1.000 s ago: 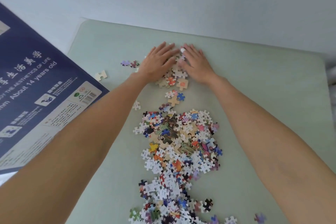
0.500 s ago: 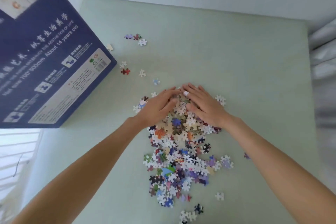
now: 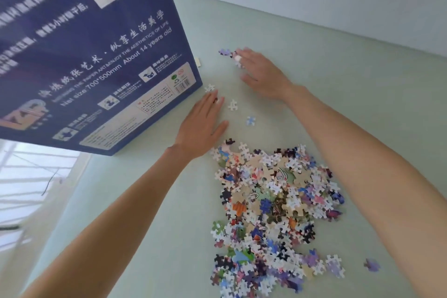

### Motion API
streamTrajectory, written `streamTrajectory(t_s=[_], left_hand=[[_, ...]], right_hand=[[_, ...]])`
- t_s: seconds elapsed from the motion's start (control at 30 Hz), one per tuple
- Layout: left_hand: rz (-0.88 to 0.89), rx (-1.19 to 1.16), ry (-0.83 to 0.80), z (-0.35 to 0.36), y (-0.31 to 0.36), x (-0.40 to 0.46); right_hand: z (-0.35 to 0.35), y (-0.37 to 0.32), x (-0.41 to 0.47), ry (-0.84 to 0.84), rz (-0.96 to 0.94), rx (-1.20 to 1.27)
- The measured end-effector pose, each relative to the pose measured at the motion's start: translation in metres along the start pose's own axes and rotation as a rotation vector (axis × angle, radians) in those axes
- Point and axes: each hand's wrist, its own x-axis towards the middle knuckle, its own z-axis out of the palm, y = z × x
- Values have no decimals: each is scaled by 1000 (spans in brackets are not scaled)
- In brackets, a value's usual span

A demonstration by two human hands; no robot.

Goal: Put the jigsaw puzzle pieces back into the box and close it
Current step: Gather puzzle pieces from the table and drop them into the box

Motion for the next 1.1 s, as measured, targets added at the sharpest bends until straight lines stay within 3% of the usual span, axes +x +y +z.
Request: streamTrajectory(t_s=[0.17,0.3,0.37,0.47,0.53,0.8,0.97,1.1], left_hand=[[-28,4,6,5,-6,7],[36,-80,69,1,-5,3],[39,-120,88,-1,-7,-2],[-5,-42,104,0,-14,-5],[-14,14,82,2,-18,-6],[4,-58,112,1,-25,-10],[-40,-83,95,2,-23,-9],[18,-148,-67,12,-11,-13]], right_hand=[[9,-3,55,-96,7,-57],[9,-13,12,-155,-42,14],[8,-19,-30,-141,-116,108],[-1,-26,-47,26,-142,196],[-4,-31,-24,61,-170,100],[15,-46,60,-155,-128,-264],[9,-19,-1,-1,-106,-239],[19,-15,-86,-160,8,-61]])
